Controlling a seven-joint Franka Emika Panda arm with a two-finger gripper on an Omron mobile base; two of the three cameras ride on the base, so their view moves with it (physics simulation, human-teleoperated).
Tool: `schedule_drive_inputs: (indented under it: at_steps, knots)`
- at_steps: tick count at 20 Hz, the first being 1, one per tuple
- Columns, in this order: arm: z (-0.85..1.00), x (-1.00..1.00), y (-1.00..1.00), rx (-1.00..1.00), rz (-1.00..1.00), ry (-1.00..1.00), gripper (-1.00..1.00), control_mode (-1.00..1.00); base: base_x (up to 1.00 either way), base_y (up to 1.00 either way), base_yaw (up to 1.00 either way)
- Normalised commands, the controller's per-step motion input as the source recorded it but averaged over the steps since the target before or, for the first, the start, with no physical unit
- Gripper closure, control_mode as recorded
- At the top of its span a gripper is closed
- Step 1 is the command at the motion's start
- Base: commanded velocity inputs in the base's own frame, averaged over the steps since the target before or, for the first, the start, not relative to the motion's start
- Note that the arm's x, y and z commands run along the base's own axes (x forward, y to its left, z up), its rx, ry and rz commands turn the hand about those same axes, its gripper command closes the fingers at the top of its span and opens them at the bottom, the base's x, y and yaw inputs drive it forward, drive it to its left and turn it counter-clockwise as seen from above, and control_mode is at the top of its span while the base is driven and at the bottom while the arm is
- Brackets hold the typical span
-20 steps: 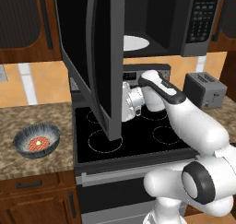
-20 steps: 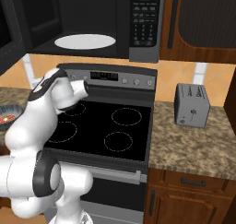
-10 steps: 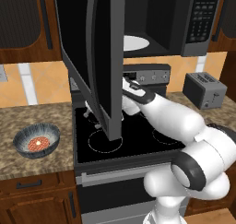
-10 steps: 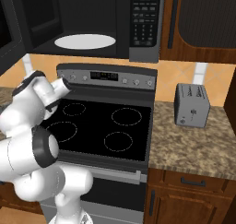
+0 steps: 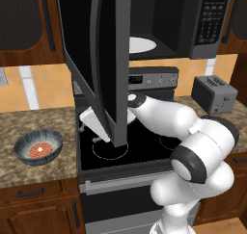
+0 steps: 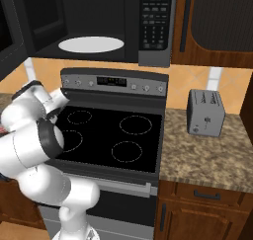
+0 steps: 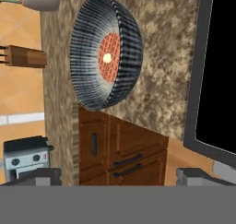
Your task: Open the microwave, place the bowl with waffle inside the microwave, then close the microwave door and turn it on.
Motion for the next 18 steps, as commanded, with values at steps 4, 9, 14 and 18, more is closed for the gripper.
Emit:
schedule_drive_inputs:
  at_steps: [4,9,14,18]
  knots:
    - [-0.26,0.16,0.33,0.00,0.01,0.00,-1.00,-1.00,0.00,0.00,0.00]
    - [-0.23,0.34,0.29,0.00,0.00,0.00,-1.00,-1.00,0.00,0.00,0.00]
    - [-0.20,0.59,0.37,0.00,0.00,0.00,-1.00,-1.00,0.00,0.00,0.00]
    - [-0.29,0.55,0.39,0.00,0.00,0.00,-1.00,-1.00,0.00,0.00,0.00]
